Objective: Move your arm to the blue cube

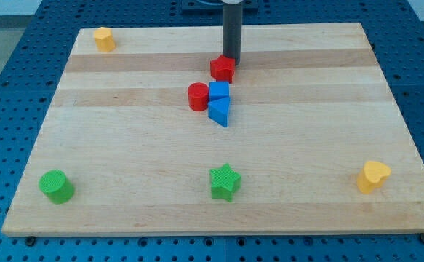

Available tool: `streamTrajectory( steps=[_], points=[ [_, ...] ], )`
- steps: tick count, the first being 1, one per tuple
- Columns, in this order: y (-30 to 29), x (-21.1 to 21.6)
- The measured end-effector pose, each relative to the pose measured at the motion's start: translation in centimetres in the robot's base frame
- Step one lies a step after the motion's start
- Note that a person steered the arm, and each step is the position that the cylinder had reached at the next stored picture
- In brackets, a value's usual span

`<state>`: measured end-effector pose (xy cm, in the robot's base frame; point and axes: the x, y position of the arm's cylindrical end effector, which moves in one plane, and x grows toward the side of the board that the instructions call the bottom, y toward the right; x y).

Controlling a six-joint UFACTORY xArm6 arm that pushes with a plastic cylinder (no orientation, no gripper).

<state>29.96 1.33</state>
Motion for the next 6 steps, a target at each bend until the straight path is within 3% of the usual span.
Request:
streamTrajectory(
  steps=[6],
  points=[
    [-1.6, 3.0]
  ],
)
